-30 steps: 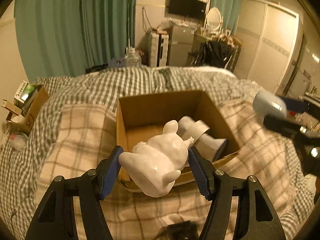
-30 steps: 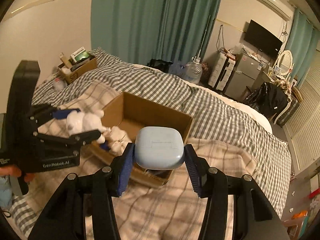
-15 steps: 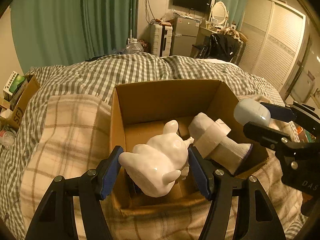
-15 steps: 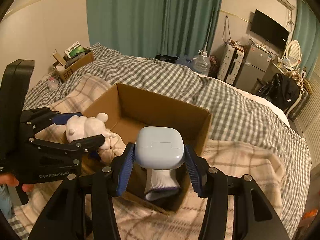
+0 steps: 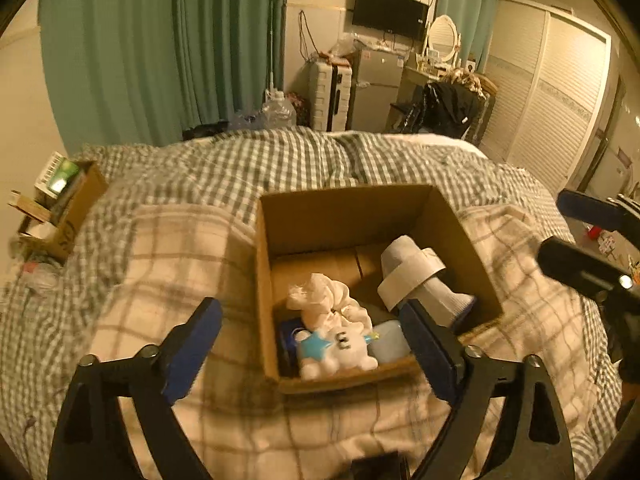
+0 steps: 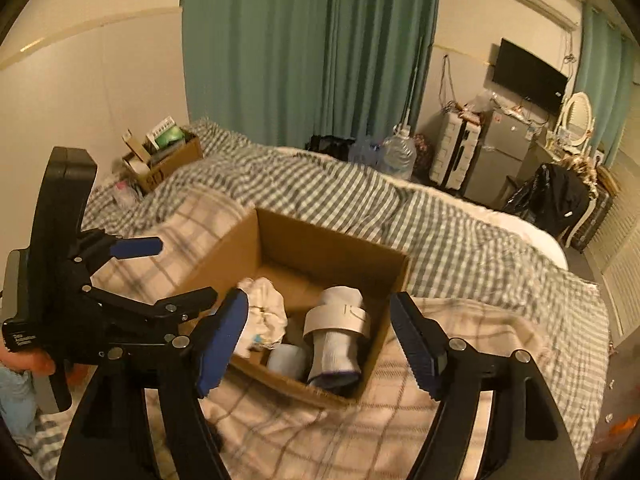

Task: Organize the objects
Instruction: 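Place the figurine and earbud case into the box and open both grippers, then grasp the black round lens object with the right gripper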

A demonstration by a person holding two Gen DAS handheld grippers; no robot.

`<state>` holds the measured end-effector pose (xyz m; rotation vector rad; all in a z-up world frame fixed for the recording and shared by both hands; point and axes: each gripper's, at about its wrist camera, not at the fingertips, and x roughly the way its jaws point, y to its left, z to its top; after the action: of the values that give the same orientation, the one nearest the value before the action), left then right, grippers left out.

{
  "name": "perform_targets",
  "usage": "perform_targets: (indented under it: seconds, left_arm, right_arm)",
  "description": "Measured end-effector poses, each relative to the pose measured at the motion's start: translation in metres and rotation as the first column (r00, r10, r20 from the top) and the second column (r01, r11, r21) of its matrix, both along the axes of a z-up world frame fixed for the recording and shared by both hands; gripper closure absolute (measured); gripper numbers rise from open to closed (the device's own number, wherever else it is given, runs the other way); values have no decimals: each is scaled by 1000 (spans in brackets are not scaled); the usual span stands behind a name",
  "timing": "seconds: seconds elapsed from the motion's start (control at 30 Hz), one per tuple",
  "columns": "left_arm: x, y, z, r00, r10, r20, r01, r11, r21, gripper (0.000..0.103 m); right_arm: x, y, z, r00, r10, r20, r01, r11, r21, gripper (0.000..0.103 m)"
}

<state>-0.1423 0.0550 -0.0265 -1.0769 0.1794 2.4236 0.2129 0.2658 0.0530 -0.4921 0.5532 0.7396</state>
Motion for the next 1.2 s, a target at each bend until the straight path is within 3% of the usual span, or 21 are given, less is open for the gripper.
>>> perform_targets:
  seconds: [0.2,0.27,0.37,0.47,0.63,0.77,0.9,1.0,1.13,1.2]
  left_arm:
    - [47,-30,38,996,-11,-86,7,999,-43,0]
    - [59,-40,44,997,-4,-79,1,999,-43,0]
    - [75,-56,44,998,27,-50,-28,999,-16,0]
    - [85,-69,32,998,61,-9,-61,998,11,0]
    - [99,-80,7,995,100,-5,-100,994,-34,0]
    - [106,-85,-15,996,86,11,-85,994,-63,0]
    - [99,-83,-51,994,67,82,-57,990,-128,0]
    - [90,-87,-73,987,101,122,-80,983,-166,0]
    - [80,-101,-84,973,138,186,-115,984,-133,0]
    - [78,-103,-87,970,153,189,-128,982,-137,0]
  right_arm:
    - [-47,-16,32,999,-24,-43,26,999,38,25]
    - [-60,-21,39,998,-25,-57,27,999,39,24]
    - [-80,-31,44,999,-18,-44,20,999,42,13]
    - [-95,-37,35,999,-27,-45,29,998,47,12]
    - [-105,-34,-7,998,-33,-56,34,999,10,11]
    - [-100,-23,-63,984,-51,-173,37,996,-83,11]
    - [-92,-10,-105,960,-104,-259,76,990,-117,11]
    - [-93,-3,-131,956,-119,-270,79,985,-155,11]
    - [-90,2,-153,941,-141,-309,82,977,-197,12]
    - [-87,5,-161,932,-148,-331,82,975,-205,20]
